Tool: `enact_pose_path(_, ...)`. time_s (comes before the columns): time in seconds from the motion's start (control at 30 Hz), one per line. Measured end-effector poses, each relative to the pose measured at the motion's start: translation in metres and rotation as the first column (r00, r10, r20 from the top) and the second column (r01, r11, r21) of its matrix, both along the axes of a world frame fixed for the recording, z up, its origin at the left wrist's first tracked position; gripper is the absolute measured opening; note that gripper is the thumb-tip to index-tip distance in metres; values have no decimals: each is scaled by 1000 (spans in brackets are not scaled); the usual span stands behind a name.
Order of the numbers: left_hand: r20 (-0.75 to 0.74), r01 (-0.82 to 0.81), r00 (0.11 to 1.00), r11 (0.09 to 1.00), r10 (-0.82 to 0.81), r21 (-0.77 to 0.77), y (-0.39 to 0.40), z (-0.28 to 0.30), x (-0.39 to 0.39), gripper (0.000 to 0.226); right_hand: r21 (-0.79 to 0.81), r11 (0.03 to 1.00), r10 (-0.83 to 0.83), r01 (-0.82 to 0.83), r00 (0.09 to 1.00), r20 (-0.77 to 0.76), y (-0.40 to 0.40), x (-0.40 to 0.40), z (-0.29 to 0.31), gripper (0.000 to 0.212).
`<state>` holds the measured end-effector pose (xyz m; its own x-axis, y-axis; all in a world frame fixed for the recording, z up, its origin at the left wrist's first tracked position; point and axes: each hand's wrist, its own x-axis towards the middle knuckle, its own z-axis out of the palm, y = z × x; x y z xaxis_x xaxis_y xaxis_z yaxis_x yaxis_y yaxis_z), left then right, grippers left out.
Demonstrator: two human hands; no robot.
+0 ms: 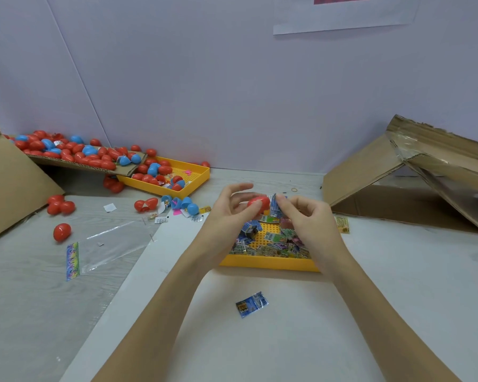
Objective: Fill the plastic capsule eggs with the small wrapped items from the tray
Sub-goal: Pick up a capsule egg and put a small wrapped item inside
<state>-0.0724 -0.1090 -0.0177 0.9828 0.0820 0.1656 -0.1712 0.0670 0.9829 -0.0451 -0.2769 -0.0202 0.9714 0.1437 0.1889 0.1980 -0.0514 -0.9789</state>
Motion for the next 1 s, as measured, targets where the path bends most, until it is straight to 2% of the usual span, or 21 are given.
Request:
enact_pose_path(0.07,33,8,999,999,-9,33,0,0,-1,33,33,999,21,-20,999,-29,0,0,1,33)
enact_pose_path(0.17,97,-24,995,986,8,163,0,-1,-3,29,47,999,26,-24,999,-43,1,-1,3,32)
enact_pose_path(0.3,175,-52,985,974,13,220,-1,0,-4,29,20,1000,20,-20,999,-35,2,-1,2,31)
enact_pose_path(0.47,176,-42,984,980,7,194,-2,1,-5,21,15,999,-29,30,998,-56,3,-2,1,30)
enact_pose_path(0.63,145,-49,989,985,25,166,-4,0,-4,41,40,997,-55,59,995,-81,4,-2,0,30)
enact_pose_path(0.77,82,-62,995,987,50,148,-4,0,-4,40,134,988,-51,71,988,-148,5,-3,2,28)
enact_pose_path(0.9,128,-99,989,968,70,232,-6,2,-6,38,260,964,19,46,970,-242,3,-3,2,31)
enact_pose_path(1.0,154,-122,984,966,87,230,-7,4,-6,37,336,940,40,66,953,-299,1,-2,3,32)
